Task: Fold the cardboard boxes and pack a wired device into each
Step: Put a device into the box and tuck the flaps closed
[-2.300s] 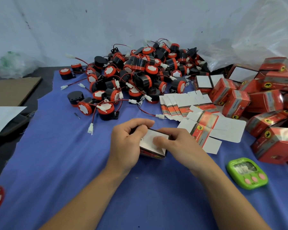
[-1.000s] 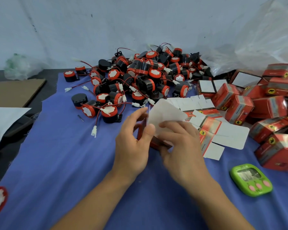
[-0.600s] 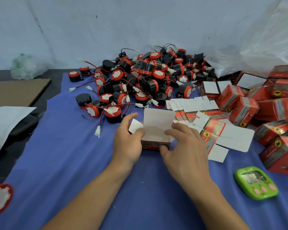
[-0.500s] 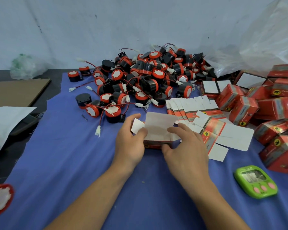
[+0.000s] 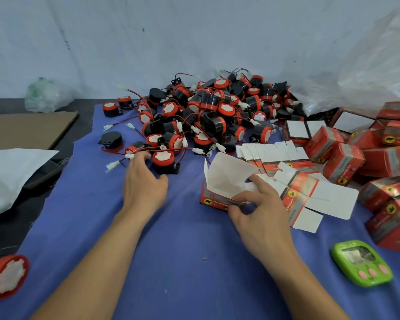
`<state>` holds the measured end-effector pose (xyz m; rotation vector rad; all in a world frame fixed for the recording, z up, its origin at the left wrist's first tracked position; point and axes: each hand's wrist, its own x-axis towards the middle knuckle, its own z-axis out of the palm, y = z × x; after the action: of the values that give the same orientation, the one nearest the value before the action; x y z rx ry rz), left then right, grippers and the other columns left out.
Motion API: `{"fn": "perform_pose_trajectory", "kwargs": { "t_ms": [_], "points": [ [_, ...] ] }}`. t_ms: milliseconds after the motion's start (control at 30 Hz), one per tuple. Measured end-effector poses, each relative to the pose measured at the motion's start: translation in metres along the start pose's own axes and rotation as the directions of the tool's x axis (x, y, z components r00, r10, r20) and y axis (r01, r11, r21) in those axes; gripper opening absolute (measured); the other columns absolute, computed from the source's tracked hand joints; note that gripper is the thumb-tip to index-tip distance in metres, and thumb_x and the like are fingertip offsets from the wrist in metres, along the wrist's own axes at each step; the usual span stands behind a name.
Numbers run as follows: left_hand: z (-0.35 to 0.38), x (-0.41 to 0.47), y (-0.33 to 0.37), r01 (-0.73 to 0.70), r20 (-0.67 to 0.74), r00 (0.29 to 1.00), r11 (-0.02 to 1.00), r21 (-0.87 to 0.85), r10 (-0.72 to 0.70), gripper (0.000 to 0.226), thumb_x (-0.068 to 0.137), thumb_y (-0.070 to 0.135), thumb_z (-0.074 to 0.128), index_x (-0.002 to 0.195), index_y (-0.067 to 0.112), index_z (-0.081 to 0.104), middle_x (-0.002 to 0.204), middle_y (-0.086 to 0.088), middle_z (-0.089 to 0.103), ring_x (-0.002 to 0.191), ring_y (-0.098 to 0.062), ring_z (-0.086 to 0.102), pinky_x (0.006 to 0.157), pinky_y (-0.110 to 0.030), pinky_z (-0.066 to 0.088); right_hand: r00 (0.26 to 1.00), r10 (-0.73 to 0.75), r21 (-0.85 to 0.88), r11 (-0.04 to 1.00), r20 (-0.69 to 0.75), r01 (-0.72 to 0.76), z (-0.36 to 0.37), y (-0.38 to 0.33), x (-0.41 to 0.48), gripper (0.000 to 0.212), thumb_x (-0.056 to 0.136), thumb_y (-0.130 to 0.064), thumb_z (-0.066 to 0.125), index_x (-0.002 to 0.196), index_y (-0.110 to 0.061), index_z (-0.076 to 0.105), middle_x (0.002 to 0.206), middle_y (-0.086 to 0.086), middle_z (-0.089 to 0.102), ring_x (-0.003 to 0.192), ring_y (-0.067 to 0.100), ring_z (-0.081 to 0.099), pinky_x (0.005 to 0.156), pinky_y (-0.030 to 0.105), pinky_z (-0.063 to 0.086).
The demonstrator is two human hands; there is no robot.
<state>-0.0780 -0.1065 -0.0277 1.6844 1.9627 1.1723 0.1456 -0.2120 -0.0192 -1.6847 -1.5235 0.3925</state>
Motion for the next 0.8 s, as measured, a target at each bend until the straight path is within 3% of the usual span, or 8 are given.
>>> {"fn": "perform_pose_trajectory", "kwargs": {
  "t_ms": [100, 200, 367, 433, 500, 600, 667, 800],
  "points": [
    [0.008, 0.011, -0.001, 0.018, 0.069, 0.997, 0.989, 0.146, -0.028, 0.08, 0.087, 0.044, 0.073, 0.154, 0.021, 0.036, 0.148, -0.007, 0.054, 0.137, -0.033, 0.047, 0.105, -0.047, 0.042, 1.0, -0.013, -0.001, 1.0, 0.02, 0.013, 0.003, 0.0, -0.002, 0.024, 0.083, -0.018, 0.076, 0.074, -0.04, 0.073, 0.147, -0.022, 0.049, 0.132, 0.001, 0.042, 0.082, -0.007, 0.027],
    [0.014, 0.021, 0.0, -0.002, 0.072, 0.997, 0.946, 0.323, -0.022, 0.091, 0.085, 0.063, 0.068, 0.158, 0.024, 0.031, 0.148, -0.013, 0.055, 0.139, -0.036, 0.043, 0.113, -0.051, 0.033, 0.996, -0.062, -0.002, 0.998, 0.062, 0.063, 0.008, 0.001, -0.007, 0.015, 0.081, -0.015, 0.076, 0.079, -0.029, 0.079, 0.132, -0.026, 0.051, 0.116, -0.008, 0.041, 0.084, -0.009, 0.026],
    [0.016, 0.022, 0.005, -0.112, -0.067, 0.989, 0.963, 0.245, 0.132, 0.062, 0.083, 0.053, 0.078, 0.136, 0.03, 0.057, 0.123, -0.009, 0.068, 0.119, -0.035, 0.053, 0.1, -0.048, 0.038, 0.994, -0.089, -0.023, 0.996, 0.071, 0.091, 0.01, 0.006, -0.003, 0.013, 0.082, -0.012, 0.078, 0.084, -0.024, 0.082, 0.128, -0.023, 0.051, 0.122, -0.004, 0.038, 0.091, -0.008, 0.02],
    [0.013, 0.016, 0.008, -0.174, -0.097, 0.978, 0.981, 0.085, 0.182, 0.053, 0.079, 0.043, 0.083, 0.126, 0.029, 0.064, 0.119, -0.002, 0.069, 0.115, -0.031, 0.055, 0.096, -0.047, 0.046, 0.994, -0.107, -0.08, 0.991, 0.014, 0.108, 0.007, 0.007, 0.001, 0.015, 0.083, -0.009, 0.077, 0.088, -0.023, 0.082, 0.14, -0.01, 0.055, 0.14, 0.013, 0.038, 0.108, 0.004, 0.019],
    [0.009, 0.009, 0.013, -0.178, -0.11, 0.981, 0.959, -0.22, 0.157, 0.049, 0.076, 0.036, 0.083, 0.121, 0.029, 0.064, 0.12, 0.007, 0.069, 0.113, -0.021, 0.061, 0.094, -0.045, 0.053, 0.992, -0.109, -0.17, 0.981, -0.067, 0.096, 0.004, 0.007, 0.003, 0.019, 0.081, -0.003, 0.077, 0.088, -0.021, 0.082, 0.151, 0.006, 0.054, 0.148, 0.029, 0.033, 0.118, 0.028, 0.025],
    [0.004, -0.007, 0.029, -0.146, -0.154, 0.986, 0.746, -0.65, 0.059, 0.036, 0.073, 0.034, 0.069, 0.108, 0.026, 0.063, 0.106, 0.01, 0.067, 0.093, -0.008, 0.064, 0.081, -0.03, 0.055, 0.974, -0.168, -0.26, 0.958, -0.15, 0.125, -0.002, 0.011, 0.006, 0.029, 0.074, 0.006, 0.077, 0.087, -0.019, 0.083, 0.152, 0.012, 0.053, 0.148, 0.04, 0.035, 0.118, 0.048, 0.034],
    [0.003, -0.017, 0.036, -0.117, -0.144, 0.99, 0.604, -0.789, 0.005, 0.034, 0.073, 0.037, 0.062, 0.101, 0.018, 0.062, 0.093, 0.006, 0.062, 0.081, -0.01, 0.057, 0.07, -0.023, 0.048, 0.974, -0.18, -0.228, 0.963, -0.141, 0.145, -0.003, 0.012, 0.007, 0.037, 0.073, 0.009, 0.073, 0.091, -0.022, 0.083, 0.157, 0.006, 0.048, 0.152, 0.033, 0.029, 0.12, 0.042, 0.031],
    [0.002, -0.041, 0.045, 0.067, 0.034, 0.995, 0.384, -0.921, -0.092, 0.03, 0.08, 0.035, 0.056, 0.09, 0.007, 0.064, 0.078, -0.019, 0.06, 0.067, -0.027, 0.059, 0.055, -0.031, 0.043, 0.973, -0.147, -0.031, 0.989, -0.18, 0.144, -0.004, 0.007, 0.003, 0.038, 0.078, 0.001, 0.076, 0.099, -0.031, 0.082, 0.161, -0.01, 0.04, 0.155, 0.009, 0.018, 0.115, 0.007, 0.011]
  ]
}}
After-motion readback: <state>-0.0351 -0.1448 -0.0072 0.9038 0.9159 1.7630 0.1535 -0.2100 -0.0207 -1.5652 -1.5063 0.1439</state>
